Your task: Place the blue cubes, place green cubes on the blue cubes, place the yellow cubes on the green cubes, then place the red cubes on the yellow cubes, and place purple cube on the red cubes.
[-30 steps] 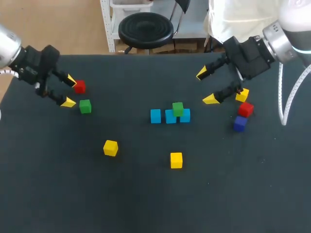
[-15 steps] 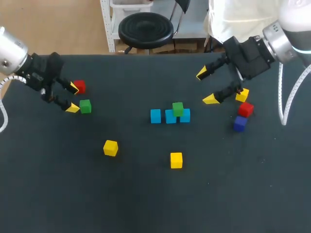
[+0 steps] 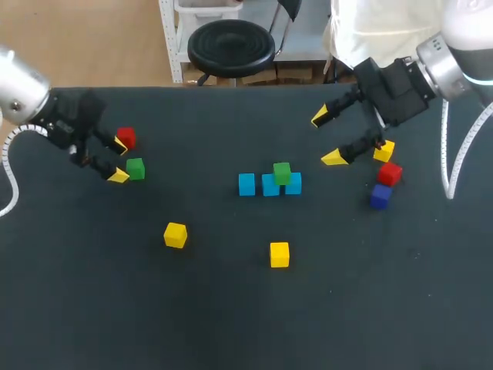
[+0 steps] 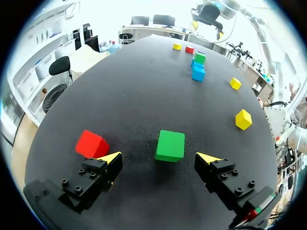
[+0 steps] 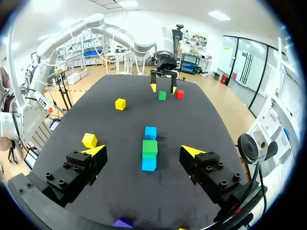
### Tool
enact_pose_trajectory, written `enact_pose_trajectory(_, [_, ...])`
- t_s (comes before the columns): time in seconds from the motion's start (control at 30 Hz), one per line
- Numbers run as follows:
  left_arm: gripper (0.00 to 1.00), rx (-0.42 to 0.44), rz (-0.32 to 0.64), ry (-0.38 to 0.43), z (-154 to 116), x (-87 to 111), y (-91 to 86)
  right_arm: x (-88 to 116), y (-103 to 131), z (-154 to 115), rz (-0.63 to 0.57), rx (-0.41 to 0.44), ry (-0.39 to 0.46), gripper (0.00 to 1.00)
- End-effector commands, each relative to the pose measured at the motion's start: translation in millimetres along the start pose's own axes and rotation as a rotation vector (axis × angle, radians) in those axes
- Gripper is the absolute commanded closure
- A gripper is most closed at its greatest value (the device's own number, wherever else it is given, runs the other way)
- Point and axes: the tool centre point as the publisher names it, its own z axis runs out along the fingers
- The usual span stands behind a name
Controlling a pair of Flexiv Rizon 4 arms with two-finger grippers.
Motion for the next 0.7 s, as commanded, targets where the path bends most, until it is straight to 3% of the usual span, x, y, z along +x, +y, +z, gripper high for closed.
enact_pose_trajectory(0.03, [0.0,0.008,0.013,0.003,3,-4.3,7.1,0,0,0,0.001,0.001,0.001,0.0])
enact_pose_trajectory(0.7, [0.0,0.016,0.034,0.001,11,-13.6,8.9,0,0,0,0.001,0.001,0.001,0.0])
